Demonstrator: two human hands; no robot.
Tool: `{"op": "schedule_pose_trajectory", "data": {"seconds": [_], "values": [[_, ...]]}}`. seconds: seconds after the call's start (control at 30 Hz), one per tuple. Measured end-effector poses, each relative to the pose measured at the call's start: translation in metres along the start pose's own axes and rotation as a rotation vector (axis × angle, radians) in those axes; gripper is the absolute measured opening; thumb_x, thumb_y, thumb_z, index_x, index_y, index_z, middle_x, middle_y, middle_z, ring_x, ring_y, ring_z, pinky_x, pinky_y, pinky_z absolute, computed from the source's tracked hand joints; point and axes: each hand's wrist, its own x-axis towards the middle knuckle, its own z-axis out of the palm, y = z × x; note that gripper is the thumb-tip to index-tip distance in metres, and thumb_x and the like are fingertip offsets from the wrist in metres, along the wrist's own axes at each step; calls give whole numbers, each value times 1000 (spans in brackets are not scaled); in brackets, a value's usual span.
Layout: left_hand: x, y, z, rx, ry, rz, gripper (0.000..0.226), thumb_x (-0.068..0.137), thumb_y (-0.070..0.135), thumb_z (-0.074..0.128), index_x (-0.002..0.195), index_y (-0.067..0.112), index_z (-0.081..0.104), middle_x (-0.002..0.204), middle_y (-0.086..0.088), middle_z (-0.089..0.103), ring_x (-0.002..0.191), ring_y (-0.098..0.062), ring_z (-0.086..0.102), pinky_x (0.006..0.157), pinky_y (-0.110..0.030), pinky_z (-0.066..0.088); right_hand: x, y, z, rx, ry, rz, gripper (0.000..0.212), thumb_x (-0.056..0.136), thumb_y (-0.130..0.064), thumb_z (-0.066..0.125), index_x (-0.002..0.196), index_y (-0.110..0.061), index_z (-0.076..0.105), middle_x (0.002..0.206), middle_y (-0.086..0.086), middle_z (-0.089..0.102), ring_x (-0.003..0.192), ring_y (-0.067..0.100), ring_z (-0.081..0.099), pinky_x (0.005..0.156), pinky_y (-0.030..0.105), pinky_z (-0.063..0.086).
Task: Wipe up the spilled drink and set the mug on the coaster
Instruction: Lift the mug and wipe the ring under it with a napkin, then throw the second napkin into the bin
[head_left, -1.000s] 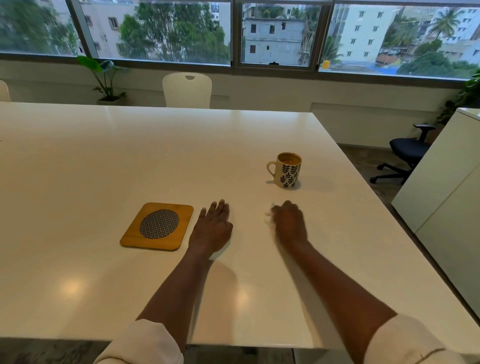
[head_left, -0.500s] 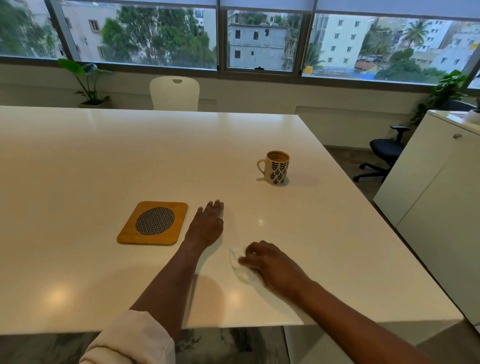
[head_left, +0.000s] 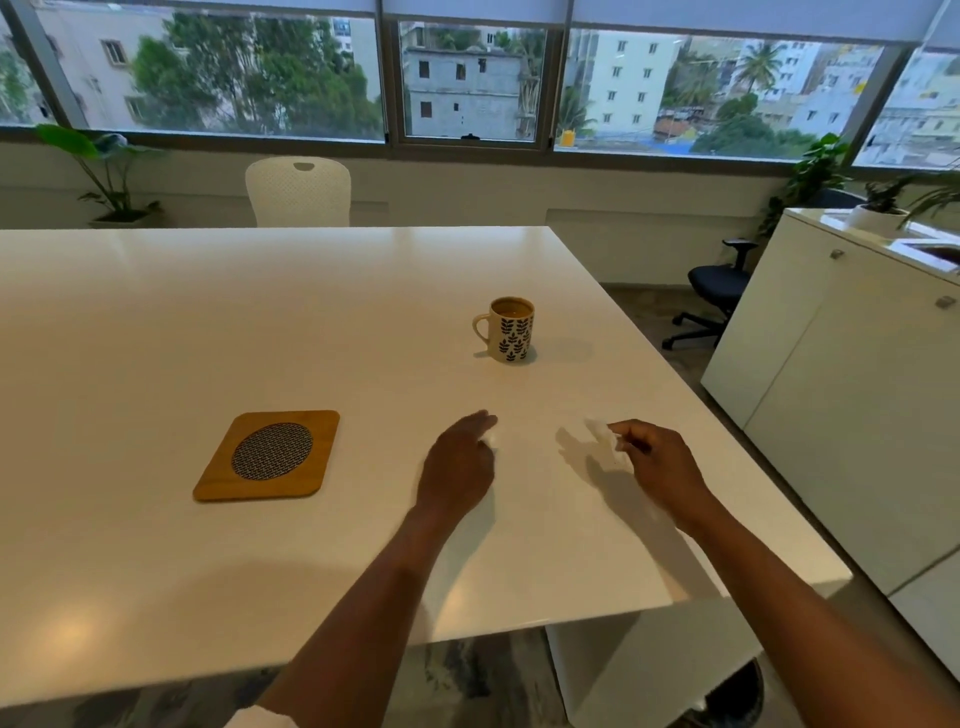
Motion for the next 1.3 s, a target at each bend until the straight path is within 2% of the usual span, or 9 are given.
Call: {"op": "schedule_pose_trajectory", "data": {"seconds": [0.17,0.3,0.47,0.6,0.8,1.0,1.1,1.2,1.3], "values": [[-6,57,37,-153,-131,121,52,96,27,58,146,23,44,146,1,50,104,-13,65,97,-32,50,-6,8,-13,190,-29,37,20,89,-2,65,99,-17,74,94,-4,73,88,14,68,78,28,54],[-8,97,77,-244,-285,96,73,89,47,63,152,26,30,151,2,43,109,-14,63,97,-39,52,-9,24,-39,232,-32,18,18,88,-9,69,98,-24,73,93,-7,72,81,4,67,67,15,54],[-15,142,124,-361,-275,166,66,84,43,72,141,37,40,136,13,57,98,-6,65,80,-18,53,-17,54,-87,297,-23,18,20,86,-10,70,97,-26,73,92,-7,74,84,11,70,71,25,59],[-21,178,168,-362,-202,197,62,77,42,77,132,28,51,119,7,65,94,-8,64,80,-28,56,-23,78,-125,382,-71,43,33,82,0,71,92,-31,75,89,-4,75,80,11,71,66,22,58],[-24,236,231,-348,-97,176,46,79,57,67,118,34,61,106,12,67,88,-3,61,76,-25,52,-25,122,-186,462,-38,132,19,88,-3,66,96,-18,74,92,4,75,83,16,70,70,26,57],[-21,285,284,-286,-85,231,40,82,46,69,118,32,62,105,4,62,93,-8,58,75,-16,41,-32,161,-246,664,-33,207,19,92,-28,58,93,-11,66,93,10,72,84,22,68,73,29,56],[-24,301,311,-268,-124,261,34,83,38,70,116,32,64,104,4,63,94,-5,54,74,-6,33,-41,180,-271,695,-24,215,34,86,-32,61,111,-9,61,98,12,73,84,21,69,74,32,58],[-30,313,342,-241,-192,239,25,84,31,69,108,29,66,103,4,64,92,-8,57,75,-19,39,-51,204,-291,629,-41,248,39,86,-25,64,123,-12,59,103,16,73,88,22,70,78,34,58],[-37,315,372,-225,-248,173,19,84,30,69,103,27,69,100,6,69,90,-10,61,75,-27,47,-59,230,-296,573,21,299,27,90,-13,64,115,-4,62,101,21,72,88,27,69,75,37,58]]}}
